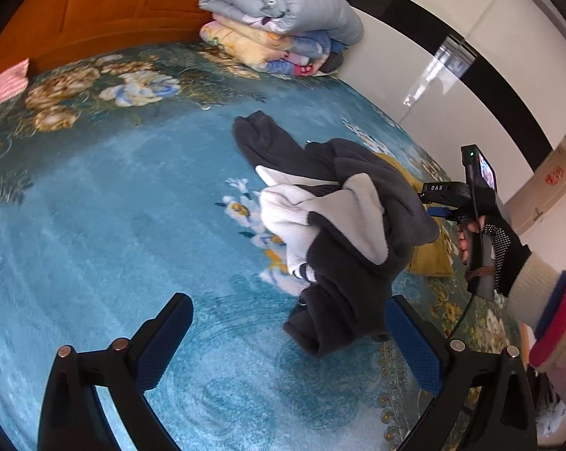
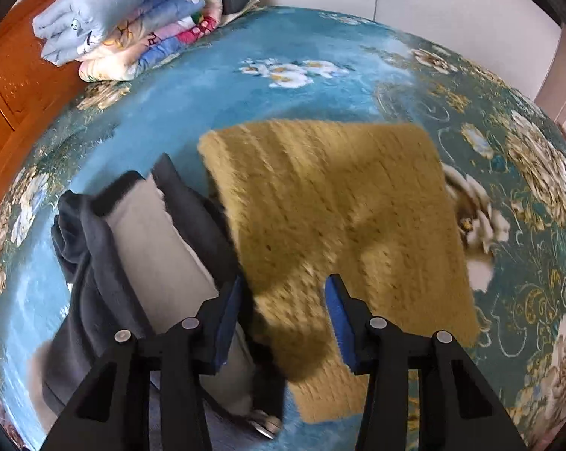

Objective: Fold clothes
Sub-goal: 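Grasp the yellow sweater edge with the right gripper and lift it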

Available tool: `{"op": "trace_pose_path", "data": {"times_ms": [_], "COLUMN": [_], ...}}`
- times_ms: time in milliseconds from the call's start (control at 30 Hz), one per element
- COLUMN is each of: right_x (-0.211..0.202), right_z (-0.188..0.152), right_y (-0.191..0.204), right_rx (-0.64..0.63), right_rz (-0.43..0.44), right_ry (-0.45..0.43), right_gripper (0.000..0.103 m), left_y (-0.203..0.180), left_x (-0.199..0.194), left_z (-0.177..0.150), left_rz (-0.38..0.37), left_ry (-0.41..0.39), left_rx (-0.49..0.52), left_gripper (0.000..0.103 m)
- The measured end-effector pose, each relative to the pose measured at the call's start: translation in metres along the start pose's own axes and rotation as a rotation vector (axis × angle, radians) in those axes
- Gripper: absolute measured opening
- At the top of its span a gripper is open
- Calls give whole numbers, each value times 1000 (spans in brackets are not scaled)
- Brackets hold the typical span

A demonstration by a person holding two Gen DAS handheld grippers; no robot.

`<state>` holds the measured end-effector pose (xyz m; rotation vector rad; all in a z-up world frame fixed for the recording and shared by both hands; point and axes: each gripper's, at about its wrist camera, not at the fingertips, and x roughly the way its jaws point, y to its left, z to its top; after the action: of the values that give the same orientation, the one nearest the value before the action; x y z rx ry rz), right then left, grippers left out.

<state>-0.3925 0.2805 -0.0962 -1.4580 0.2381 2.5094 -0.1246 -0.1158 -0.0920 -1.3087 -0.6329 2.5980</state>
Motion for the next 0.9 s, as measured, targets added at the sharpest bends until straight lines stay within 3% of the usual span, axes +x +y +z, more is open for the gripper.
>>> {"op": "trace_pose_path", "data": {"times_ms": [100, 167, 200, 267, 367, 567, 900], "right_x": [11, 14, 10, -2, -26, -106, -285], "right_z": [-1, 4, 6, 12, 22, 24, 12], "right_y": [5, -1, -7, -13, -14, -32, -54], "right_rx": [-6, 58, 99, 123, 76, 28, -48], "right_rz": [-39, -58, -58, -91, -140, -131, -21], "right_ry": [35, 55, 49, 27, -10, -156, -434], "right_gripper": [49, 35, 22, 12, 10, 9, 9], "left_y": [5, 8, 9, 10, 10, -8, -59], "left_x": [-3, -7, -9, -13, -18, -40, -94], "left_z": [-4, -6, -7, -9, -10, -14, -23], "left_rz": [0, 5, 6, 3, -17, -46, -94], "left_ry": [6, 5, 7, 10, 1, -34, -109], "left_rx": [-16, -12, -15, -30, -60, -58, 7], "left_gripper": [103, 103, 103, 103, 103, 103, 103]}}
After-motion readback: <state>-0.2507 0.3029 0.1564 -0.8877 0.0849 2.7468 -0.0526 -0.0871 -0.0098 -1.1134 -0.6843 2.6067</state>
